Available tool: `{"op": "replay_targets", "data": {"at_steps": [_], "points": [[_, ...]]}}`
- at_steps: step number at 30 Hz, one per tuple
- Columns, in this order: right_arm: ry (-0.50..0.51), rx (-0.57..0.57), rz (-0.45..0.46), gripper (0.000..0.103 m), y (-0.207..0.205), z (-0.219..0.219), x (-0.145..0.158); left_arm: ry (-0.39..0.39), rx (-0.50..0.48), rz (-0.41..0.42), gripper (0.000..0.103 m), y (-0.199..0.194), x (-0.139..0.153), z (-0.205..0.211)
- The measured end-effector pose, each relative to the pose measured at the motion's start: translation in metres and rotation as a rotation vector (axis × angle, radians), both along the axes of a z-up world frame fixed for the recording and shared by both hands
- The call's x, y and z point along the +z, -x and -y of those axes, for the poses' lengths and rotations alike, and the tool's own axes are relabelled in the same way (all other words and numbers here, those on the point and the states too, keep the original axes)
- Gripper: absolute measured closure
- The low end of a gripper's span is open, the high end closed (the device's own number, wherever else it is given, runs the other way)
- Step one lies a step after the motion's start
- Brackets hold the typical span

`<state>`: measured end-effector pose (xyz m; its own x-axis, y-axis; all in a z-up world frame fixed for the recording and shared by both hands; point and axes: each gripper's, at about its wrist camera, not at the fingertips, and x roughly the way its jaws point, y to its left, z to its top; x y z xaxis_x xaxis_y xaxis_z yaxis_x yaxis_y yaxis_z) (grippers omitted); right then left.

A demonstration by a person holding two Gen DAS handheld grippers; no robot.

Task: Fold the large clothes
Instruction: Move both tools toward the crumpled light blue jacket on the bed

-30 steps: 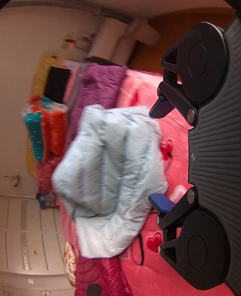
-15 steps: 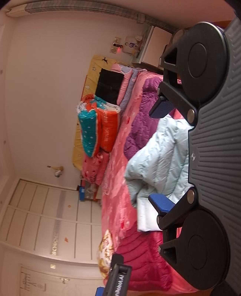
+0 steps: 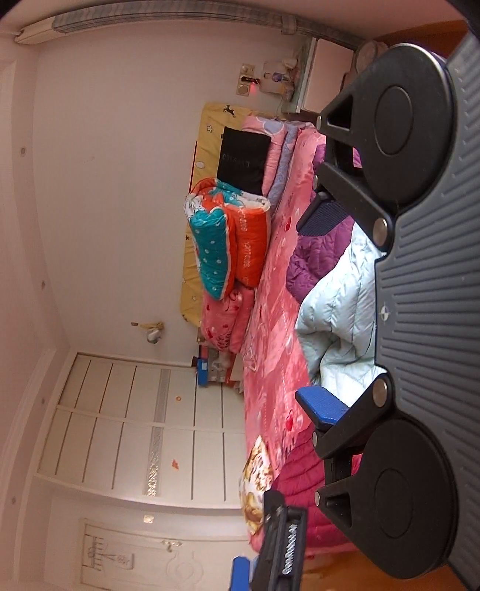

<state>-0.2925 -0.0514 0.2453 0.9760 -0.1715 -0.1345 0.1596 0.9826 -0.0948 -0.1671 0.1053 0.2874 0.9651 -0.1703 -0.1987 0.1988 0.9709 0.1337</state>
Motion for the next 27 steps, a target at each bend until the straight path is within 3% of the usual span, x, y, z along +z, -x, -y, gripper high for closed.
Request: {"op": "replay_targets", "data": {"at_steps": [7,27], "points": [[-0.003,0.017,0.038,0.000,0.003,0.001,-0.003,-0.012,-0.004,-0.005,0.001,0.002,-0.003,0.000],[-0.078,0.052,-0.010,0.000,-0.006,-0.007,-0.031,-0.027,-0.030,-0.068,0.000,-0.004,-0.021,0.002]]}}
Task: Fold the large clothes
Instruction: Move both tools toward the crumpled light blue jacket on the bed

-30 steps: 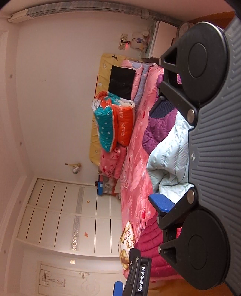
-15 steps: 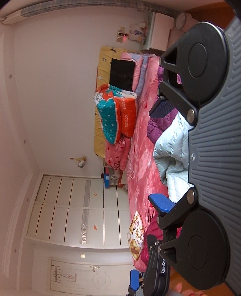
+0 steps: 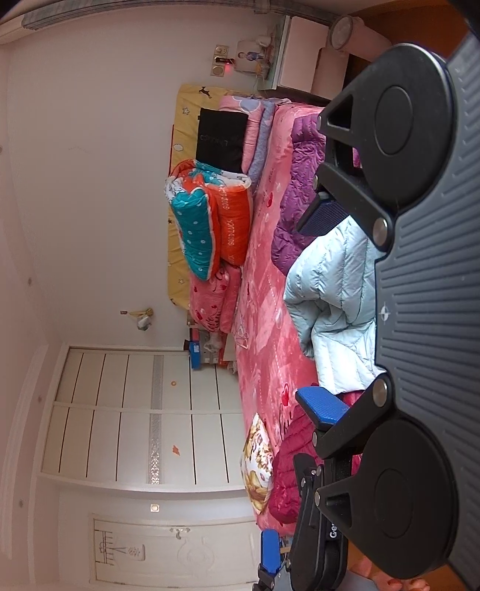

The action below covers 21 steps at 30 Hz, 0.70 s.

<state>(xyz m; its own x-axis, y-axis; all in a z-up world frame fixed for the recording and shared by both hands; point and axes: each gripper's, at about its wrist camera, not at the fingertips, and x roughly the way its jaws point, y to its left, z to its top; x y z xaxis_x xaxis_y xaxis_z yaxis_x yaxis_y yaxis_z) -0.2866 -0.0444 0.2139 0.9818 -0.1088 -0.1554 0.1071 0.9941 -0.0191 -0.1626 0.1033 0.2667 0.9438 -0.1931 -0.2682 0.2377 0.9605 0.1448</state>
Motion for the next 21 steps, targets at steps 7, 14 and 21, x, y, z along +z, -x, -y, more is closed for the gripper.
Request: {"op": "replay_targets", "data": {"at_steps": [7,14,21], "points": [[-0.041,-0.008,-0.020,0.000,-0.007,0.008,-0.010,-0.015,-0.002,-0.052,0.001,-0.013,-0.014,0.007],[-0.068,-0.026,-0.052,0.000,-0.017,0.021,-0.029,-0.021,-0.015,-0.122,0.001,-0.031,-0.038,0.022],[-0.125,-0.048,-0.107,0.000,-0.032,0.044,-0.060,-0.022,-0.047,-0.168,0.001,-0.046,-0.064,0.035]]}}
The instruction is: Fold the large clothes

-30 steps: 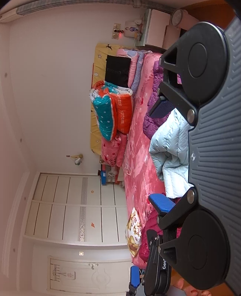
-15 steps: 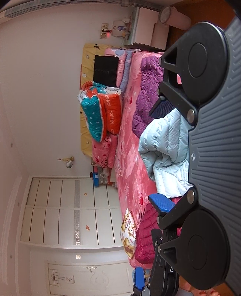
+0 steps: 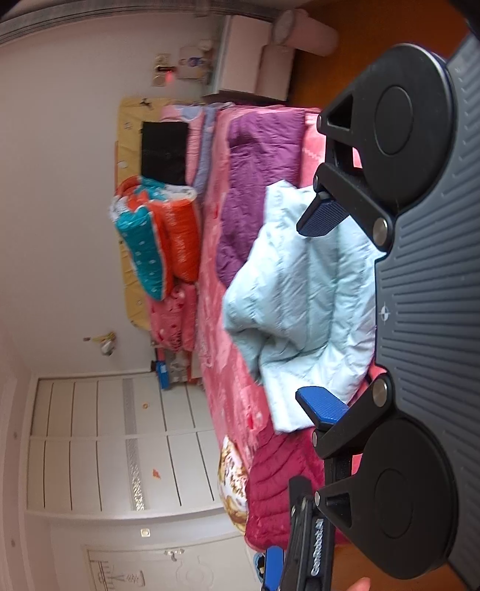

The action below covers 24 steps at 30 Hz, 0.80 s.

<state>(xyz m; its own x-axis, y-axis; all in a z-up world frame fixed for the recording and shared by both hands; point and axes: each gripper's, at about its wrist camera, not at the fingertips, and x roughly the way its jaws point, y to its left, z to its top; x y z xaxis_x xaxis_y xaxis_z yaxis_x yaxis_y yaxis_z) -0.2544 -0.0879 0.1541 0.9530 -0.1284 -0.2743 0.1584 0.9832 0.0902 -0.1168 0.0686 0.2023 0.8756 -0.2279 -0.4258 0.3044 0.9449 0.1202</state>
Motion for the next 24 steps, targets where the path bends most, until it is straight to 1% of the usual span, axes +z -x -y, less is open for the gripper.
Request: {"op": "replay_targets", "data": {"at_steps": [6,9,11,13,16,19,24], "points": [[-0.042,-0.025,-0.029,0.000,-0.011,0.021,-0.029,0.028,-0.055,-0.034,0.001,-0.012,-0.025,0.012],[-0.040,-0.037,-0.048,0.000,-0.016,0.029,-0.042,0.051,-0.084,-0.061,0.001,-0.020,-0.039,0.019],[-0.039,-0.045,-0.059,0.000,-0.019,0.034,-0.051,0.056,-0.101,-0.080,0.001,-0.025,-0.048,0.026],[-0.061,-0.045,-0.067,0.000,-0.024,0.043,-0.059,0.054,-0.117,-0.095,0.001,-0.030,-0.058,0.032],[-0.097,-0.066,-0.095,0.000,-0.033,0.060,-0.071,0.029,-0.136,-0.110,0.001,-0.035,-0.072,0.045],[-0.121,-0.081,-0.101,0.000,-0.044,0.077,-0.082,0.003,-0.171,-0.117,0.001,-0.039,-0.083,0.058],[-0.188,-0.122,-0.106,0.000,-0.060,0.104,-0.094,-0.052,-0.249,-0.088,0.001,-0.040,-0.098,0.086]]}}
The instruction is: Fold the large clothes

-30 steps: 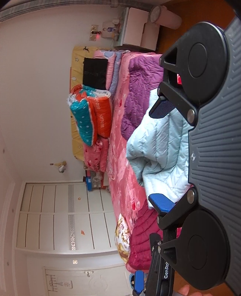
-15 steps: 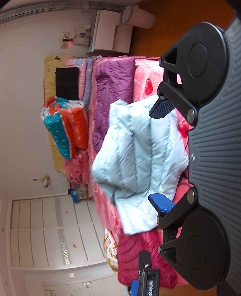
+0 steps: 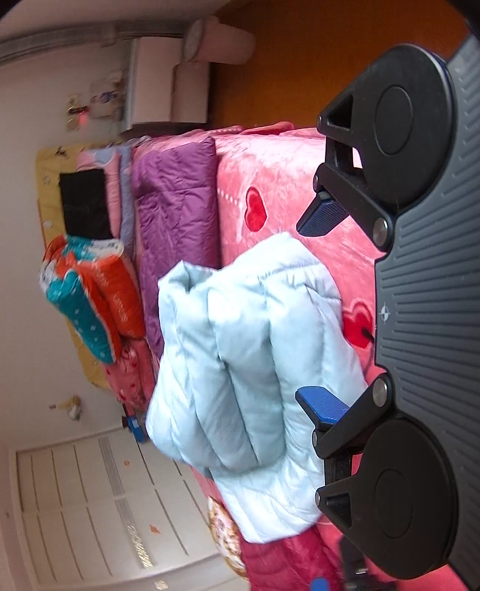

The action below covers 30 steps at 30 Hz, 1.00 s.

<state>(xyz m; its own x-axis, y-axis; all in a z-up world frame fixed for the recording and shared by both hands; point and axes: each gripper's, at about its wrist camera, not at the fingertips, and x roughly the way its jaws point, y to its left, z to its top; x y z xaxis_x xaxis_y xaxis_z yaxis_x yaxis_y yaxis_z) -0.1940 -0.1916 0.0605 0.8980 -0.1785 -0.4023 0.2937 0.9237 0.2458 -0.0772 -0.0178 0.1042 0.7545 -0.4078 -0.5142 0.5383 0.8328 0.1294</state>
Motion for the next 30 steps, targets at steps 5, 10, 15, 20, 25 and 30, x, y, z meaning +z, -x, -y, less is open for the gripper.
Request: {"op": "replay_targets", "data": {"at_steps": [5,10,15,20,25,30], "points": [[-0.031,-0.017,0.016,0.000,-0.011,0.016,0.000,-0.057,-0.086,0.007,0.001,-0.001,-0.017,0.036],[-0.064,-0.012,0.026,0.000,-0.022,0.033,-0.002,-0.142,-0.157,0.054,0.001,-0.003,-0.036,0.076],[-0.080,-0.007,0.012,0.000,-0.032,0.045,-0.007,-0.219,-0.182,0.112,0.001,-0.008,-0.054,0.111],[-0.108,-0.010,0.014,0.000,-0.031,0.051,-0.009,-0.268,-0.169,0.149,0.001,-0.016,-0.064,0.132],[-0.129,-0.009,0.017,0.000,-0.034,0.055,-0.010,-0.282,-0.150,0.160,0.017,-0.029,-0.066,0.140],[-0.142,-0.013,0.015,0.000,-0.034,0.058,-0.011,-0.236,-0.131,0.113,0.056,-0.038,-0.055,0.137]]}}
